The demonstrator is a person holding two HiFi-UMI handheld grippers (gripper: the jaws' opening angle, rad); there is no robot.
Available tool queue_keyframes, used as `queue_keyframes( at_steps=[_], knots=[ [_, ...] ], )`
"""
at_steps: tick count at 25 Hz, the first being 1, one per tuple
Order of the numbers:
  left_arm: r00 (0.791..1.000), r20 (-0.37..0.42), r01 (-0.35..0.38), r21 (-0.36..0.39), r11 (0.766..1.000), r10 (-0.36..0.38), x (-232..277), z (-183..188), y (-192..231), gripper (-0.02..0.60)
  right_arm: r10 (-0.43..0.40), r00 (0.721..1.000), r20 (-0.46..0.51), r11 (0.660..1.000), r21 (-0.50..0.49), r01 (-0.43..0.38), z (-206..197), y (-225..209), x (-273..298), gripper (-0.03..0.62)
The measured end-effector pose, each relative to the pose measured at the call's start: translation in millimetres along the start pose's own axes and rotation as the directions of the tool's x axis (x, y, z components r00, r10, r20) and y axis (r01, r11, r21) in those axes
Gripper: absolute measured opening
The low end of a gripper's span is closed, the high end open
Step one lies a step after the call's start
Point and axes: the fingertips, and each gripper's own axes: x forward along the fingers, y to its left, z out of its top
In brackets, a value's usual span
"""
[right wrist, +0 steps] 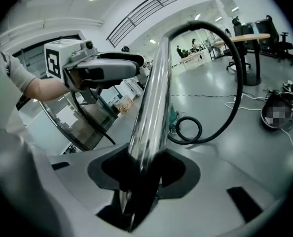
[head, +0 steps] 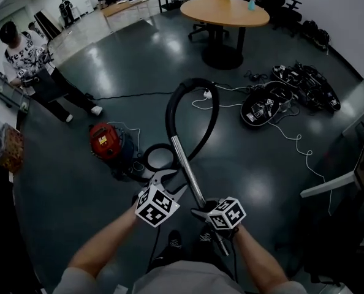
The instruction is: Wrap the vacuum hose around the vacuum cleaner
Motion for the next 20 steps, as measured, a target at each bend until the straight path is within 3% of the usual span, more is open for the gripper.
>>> queue_keyframes(
  at_steps=[6,9,11,13,15,18,20],
  knots=[
    [0.998,-0.037,0.059,0.043,0.997,-0.058,32.7,-11.2,-19.7,0.176,-0.091,0.992,-0.091,0.996,-0.031,0.088,-28.4,-25.3,-30.2,0.144],
    [0.995,-0.022,0.097,0.165,0.981,-0.095,35.7,-10.8,-27.6,0.176,-0.137,0.980,-0.142,0.990,-0.045,0.132,-32.6,-31.0,-40.3,0.144],
    [0.993,0.009,0.107,0.271,0.957,-0.114,34.3,-3.8,-25.5,0.176,-0.167,0.970,-0.176,0.986,-0.060,0.158,-29.9,-34.0,-44.8,0.143],
    [0.988,0.026,0.128,0.382,0.915,-0.149,37.1,4.4,-20.8,0.176,-0.198,0.957,-0.212,0.980,-0.079,0.185,-26.7,-38.0,-47.7,0.144],
    [0.975,0.004,0.194,0.477,0.857,-0.223,41.9,10.5,-23.0,0.178,-0.225,0.944,-0.243,0.974,-0.091,0.209,-23.6,-39.3,-51.8,0.144],
    [0.932,-0.092,0.336,0.580,0.742,-0.350,43.1,8.3,-37.8,0.190,-0.253,0.928,-0.274,0.967,-0.101,0.234,-15.6,-33.9,-54.8,0.143],
    [0.906,-0.144,0.393,0.634,0.666,-0.398,46.3,6.8,-44.7,0.190,-0.276,0.914,-0.297,0.961,-0.115,0.253,-8.8,-34.2,-56.8,0.143]
  ],
)
